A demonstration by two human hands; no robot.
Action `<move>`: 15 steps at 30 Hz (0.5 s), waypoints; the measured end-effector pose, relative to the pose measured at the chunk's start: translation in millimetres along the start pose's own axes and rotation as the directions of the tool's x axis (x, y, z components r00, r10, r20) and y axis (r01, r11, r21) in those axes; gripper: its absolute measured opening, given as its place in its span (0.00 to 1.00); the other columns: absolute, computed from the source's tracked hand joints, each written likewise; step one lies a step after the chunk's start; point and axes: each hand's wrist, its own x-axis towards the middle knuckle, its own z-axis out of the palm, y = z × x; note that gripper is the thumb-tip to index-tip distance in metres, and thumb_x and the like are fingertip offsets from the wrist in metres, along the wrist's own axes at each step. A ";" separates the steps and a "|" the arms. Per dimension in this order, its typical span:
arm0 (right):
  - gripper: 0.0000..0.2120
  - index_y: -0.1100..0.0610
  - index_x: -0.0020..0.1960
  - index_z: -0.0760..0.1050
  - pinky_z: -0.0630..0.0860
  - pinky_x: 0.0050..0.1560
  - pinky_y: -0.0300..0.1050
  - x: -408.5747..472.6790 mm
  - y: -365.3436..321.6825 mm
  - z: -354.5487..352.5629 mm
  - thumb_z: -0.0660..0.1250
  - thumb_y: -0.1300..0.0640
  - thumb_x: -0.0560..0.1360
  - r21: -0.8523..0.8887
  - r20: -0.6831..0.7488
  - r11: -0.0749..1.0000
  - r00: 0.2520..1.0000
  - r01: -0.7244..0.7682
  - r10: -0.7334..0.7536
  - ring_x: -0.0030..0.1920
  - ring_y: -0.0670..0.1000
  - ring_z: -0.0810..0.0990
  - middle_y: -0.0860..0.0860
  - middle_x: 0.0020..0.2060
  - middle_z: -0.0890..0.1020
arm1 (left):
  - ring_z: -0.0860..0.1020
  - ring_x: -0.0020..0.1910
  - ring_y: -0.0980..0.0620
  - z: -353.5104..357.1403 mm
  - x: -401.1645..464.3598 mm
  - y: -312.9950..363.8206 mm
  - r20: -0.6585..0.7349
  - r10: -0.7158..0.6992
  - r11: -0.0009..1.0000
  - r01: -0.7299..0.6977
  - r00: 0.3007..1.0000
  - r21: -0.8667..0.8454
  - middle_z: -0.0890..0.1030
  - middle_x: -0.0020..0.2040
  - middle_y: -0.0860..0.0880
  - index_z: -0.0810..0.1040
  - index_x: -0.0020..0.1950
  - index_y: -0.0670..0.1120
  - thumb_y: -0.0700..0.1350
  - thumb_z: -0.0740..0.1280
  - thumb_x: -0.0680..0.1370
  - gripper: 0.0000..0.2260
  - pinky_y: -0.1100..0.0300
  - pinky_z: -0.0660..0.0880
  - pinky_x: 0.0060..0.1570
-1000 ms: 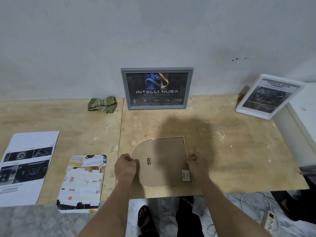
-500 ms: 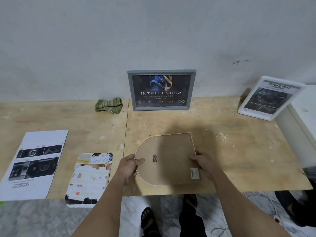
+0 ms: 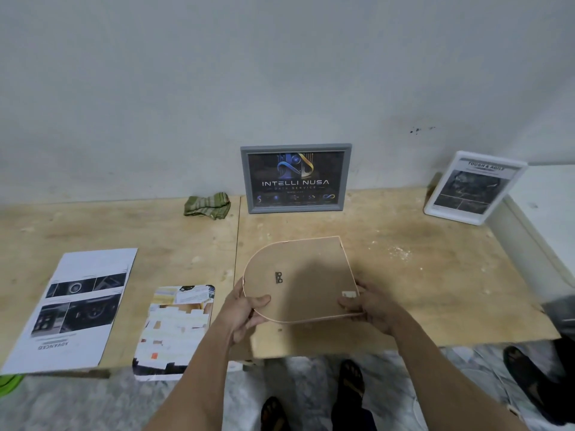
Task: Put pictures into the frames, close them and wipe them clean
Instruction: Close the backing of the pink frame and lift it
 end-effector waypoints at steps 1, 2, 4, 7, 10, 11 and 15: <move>0.23 0.51 0.57 0.75 0.80 0.39 0.49 -2.3 -1.7 2.6 0.72 0.71 0.68 -0.009 -0.003 1.000 1.000 0.000 0.000 0.40 0.53 0.81 0.53 0.44 0.84 | 0.83 0.51 0.42 -1.2 -1.5 1.1 -0.006 0.012 1.000 -0.012 1.000 -0.004 0.82 0.59 0.43 0.73 0.66 0.51 0.26 0.68 0.74 0.27 0.49 0.84 0.38; 0.20 0.52 0.56 0.76 0.80 0.41 0.50 -4.9 -3.4 5.3 0.72 0.70 0.68 -0.020 -0.002 1.000 1.000 0.002 -0.002 0.41 0.54 0.82 0.53 0.45 0.84 | 0.83 0.52 0.41 -3.2 -3.5 2.8 -0.007 0.023 1.000 -0.023 1.000 -0.001 0.82 0.60 0.43 0.73 0.66 0.52 0.26 0.68 0.74 0.28 0.49 0.84 0.37; 0.17 0.57 0.57 0.77 0.81 0.48 0.54 -5.6 -6.2 10.2 0.73 0.65 0.70 -0.034 -0.013 0.999 1.000 0.018 -0.018 0.47 0.56 0.83 0.55 0.48 0.85 | 0.83 0.50 0.40 -6.6 -7.0 8.2 0.011 0.031 0.999 -0.032 0.999 0.036 0.82 0.60 0.42 0.73 0.68 0.53 0.25 0.68 0.73 0.30 0.50 0.83 0.33; 0.14 0.63 0.56 0.77 0.80 0.51 0.57 -6.1 -12.9 17.9 0.72 0.60 0.72 0.012 -0.154 0.997 0.986 0.073 -0.070 0.48 0.60 0.83 0.59 0.48 0.84 | 0.84 0.48 0.37 -10.8 -13.1 14.1 0.083 0.006 0.993 -0.016 0.997 0.119 0.84 0.57 0.42 0.73 0.71 0.52 0.25 0.70 0.72 0.33 0.49 0.83 0.36; 0.12 0.65 0.54 0.77 0.79 0.42 0.50 -9.7 -24.4 22.9 0.71 0.63 0.73 0.050 -0.222 0.989 0.967 0.142 -0.127 0.42 0.58 0.83 0.60 0.46 0.84 | 0.85 0.45 0.39 -13.3 -20.1 21.0 0.078 0.027 0.991 -0.037 0.997 0.131 0.85 0.55 0.42 0.75 0.66 0.49 0.29 0.71 0.72 0.26 0.46 0.83 0.36; 0.11 0.64 0.54 0.78 0.79 0.41 0.48 -10.2 -29.4 23.9 0.71 0.63 0.73 0.048 -0.209 0.988 0.968 0.149 -0.136 0.42 0.58 0.83 0.60 0.45 0.84 | 0.85 0.43 0.41 -13.2 -21.2 24.5 0.051 0.056 0.990 -0.062 0.997 0.129 0.85 0.54 0.42 0.77 0.64 0.47 0.32 0.72 0.73 0.21 0.48 0.83 0.34; 0.12 0.64 0.57 0.76 0.80 0.45 0.49 -13.8 -54.6 28.9 0.69 0.63 0.74 0.015 -0.045 0.992 0.991 0.127 -0.126 0.45 0.59 0.84 0.60 0.48 0.84 | 0.82 0.29 0.55 -13.3 -22.5 40.9 -0.079 0.191 0.971 -0.176 0.978 0.163 0.85 0.41 0.46 0.81 0.56 0.42 0.41 0.73 0.75 0.11 0.63 0.75 0.27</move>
